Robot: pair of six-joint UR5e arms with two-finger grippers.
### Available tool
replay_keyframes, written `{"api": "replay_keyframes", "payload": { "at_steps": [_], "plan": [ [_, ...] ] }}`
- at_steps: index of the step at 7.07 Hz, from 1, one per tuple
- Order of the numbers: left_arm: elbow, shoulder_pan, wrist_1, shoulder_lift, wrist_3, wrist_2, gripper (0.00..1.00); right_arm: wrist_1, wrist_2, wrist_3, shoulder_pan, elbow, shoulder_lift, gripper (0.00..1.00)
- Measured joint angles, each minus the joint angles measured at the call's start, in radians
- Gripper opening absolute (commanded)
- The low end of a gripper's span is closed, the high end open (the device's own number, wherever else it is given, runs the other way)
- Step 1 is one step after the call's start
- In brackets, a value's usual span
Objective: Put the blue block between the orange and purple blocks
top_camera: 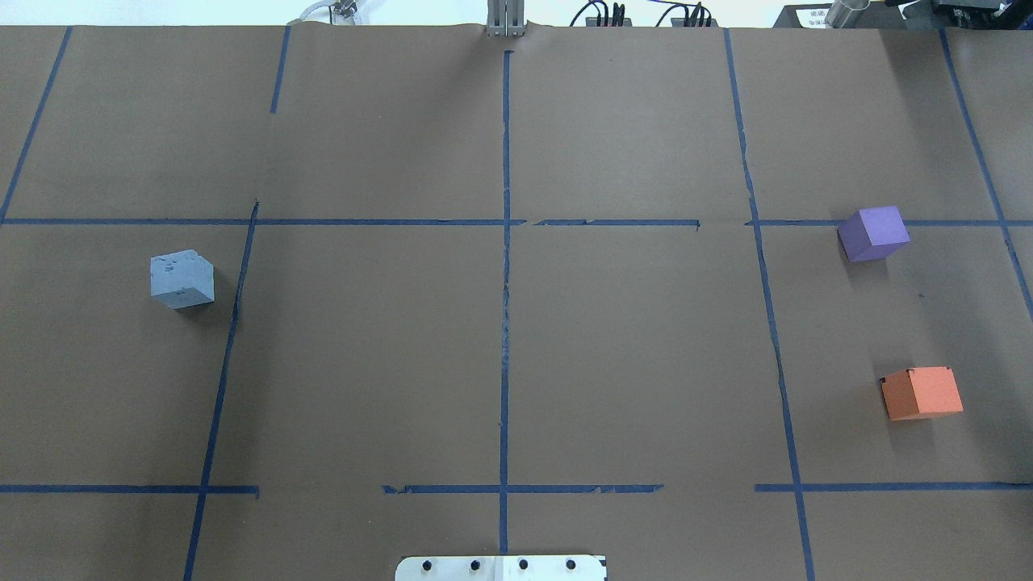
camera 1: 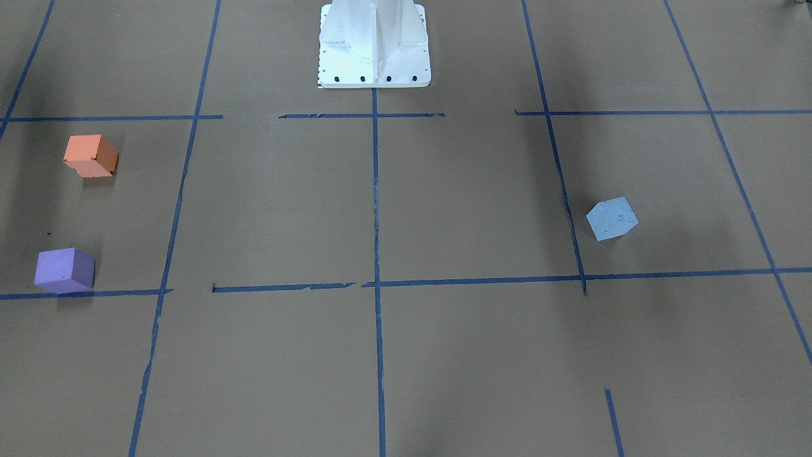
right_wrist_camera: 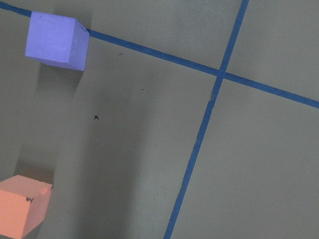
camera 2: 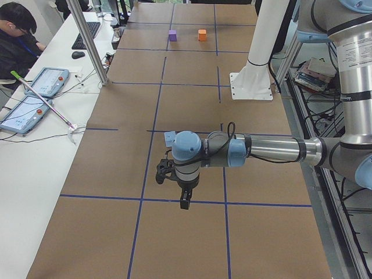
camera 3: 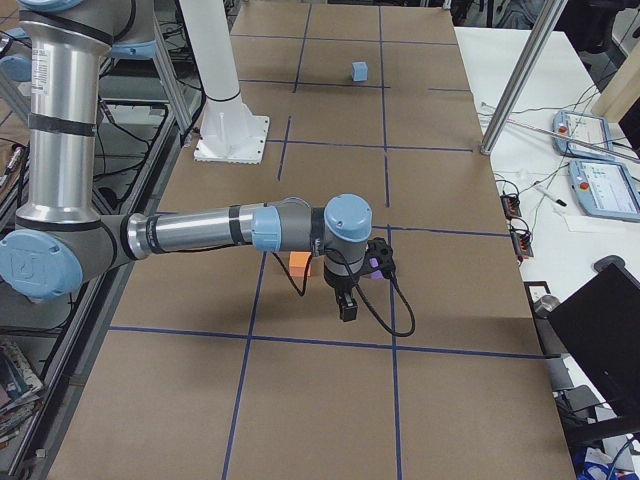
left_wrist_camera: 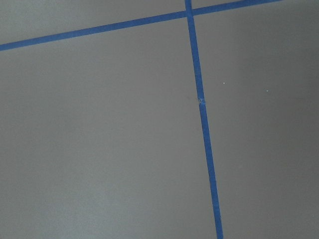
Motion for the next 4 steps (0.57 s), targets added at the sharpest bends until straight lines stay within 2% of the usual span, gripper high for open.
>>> {"api": "replay_keyframes", "payload": {
  "at_steps": [4],
  "plan": [
    [-0.016,0.004,-0.025,-0.021,0.0,0.002,1.0,0.0,-0.002,0.001,0.0,-0.003,-0.014,1.0]
  ]
}}
